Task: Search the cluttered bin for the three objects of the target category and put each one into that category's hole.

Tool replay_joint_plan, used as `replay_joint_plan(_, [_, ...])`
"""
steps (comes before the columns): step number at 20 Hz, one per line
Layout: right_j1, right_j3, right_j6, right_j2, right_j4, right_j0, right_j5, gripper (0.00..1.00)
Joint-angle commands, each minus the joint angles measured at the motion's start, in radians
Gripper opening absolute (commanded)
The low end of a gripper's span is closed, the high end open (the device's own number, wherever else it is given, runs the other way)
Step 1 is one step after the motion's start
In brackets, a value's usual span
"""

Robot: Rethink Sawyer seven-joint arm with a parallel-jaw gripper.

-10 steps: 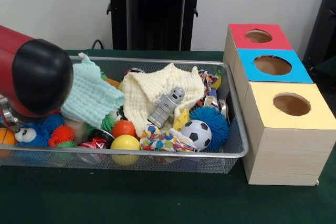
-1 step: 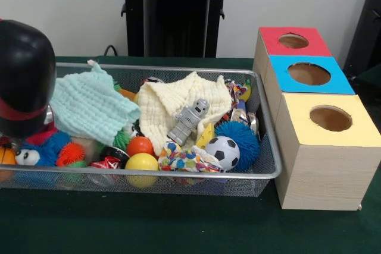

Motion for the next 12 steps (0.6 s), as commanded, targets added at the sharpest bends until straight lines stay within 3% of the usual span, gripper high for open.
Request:
replay_joint_plan(1, [0.027,0.137,-0.135,0.082,-0.004,-0.028,-0.245,1.00])
replay_joint_plan(12, [0.018,0.161,-0.120,0.080,0.003,-0.026,-0.264,1.00])
